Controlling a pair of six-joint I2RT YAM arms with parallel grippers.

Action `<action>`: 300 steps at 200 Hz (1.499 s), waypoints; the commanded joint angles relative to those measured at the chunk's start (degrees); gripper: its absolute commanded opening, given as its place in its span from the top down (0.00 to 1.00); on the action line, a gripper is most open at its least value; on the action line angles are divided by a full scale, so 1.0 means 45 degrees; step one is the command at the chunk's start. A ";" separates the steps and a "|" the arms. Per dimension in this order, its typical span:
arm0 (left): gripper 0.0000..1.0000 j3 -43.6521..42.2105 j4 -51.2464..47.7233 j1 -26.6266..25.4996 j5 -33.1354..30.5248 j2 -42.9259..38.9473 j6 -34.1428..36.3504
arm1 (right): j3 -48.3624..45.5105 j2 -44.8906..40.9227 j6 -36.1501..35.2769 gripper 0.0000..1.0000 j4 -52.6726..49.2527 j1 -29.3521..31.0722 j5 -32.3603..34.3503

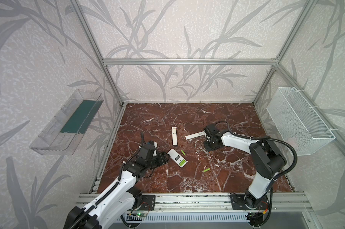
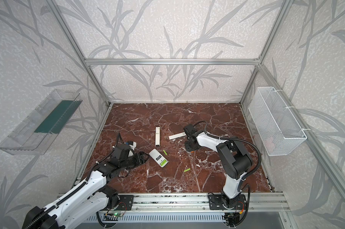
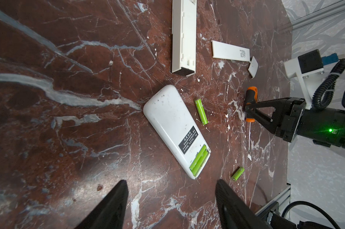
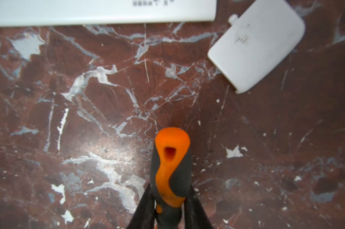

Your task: Unload the batteries from the remote control

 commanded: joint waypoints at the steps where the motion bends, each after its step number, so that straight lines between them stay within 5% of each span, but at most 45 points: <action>1: 0.31 0.0513 0.0211 -0.0062 0.0067 -0.0144 0.0685 | -0.0196 -0.1347 0.0210 0.96 0.0423 0.0084 0.0177; 46: 0.33 0.0861 0.2193 -0.0934 0.0137 -0.0504 0.1450 | -0.0869 -0.3760 0.0574 1.00 0.2397 0.0093 -0.0842; 116: 0.38 0.2171 0.6113 -0.4039 -0.1115 0.1318 0.4183 | -0.1431 -0.6445 0.2126 1.00 0.5446 0.1070 -0.1850; 170: 0.40 0.3477 0.7987 -0.4381 -0.0850 0.3934 0.4291 | -0.1554 -0.7209 0.2773 1.00 0.6842 0.1993 -0.1515; 256: 0.45 0.4286 0.8908 -0.4381 -0.0134 0.5522 0.4179 | -0.1318 -0.7223 0.3028 1.00 0.7076 0.2354 -0.1578; 275: 0.57 0.4437 0.8946 -0.4366 0.0069 0.5718 0.4184 | -0.1279 -0.7261 0.2994 1.00 0.7048 0.2359 -0.1574; 300: 0.94 0.4586 0.8702 -0.4378 0.0261 0.5627 0.4510 | -0.1260 -0.7338 0.2913 1.00 0.6927 0.2359 -0.1513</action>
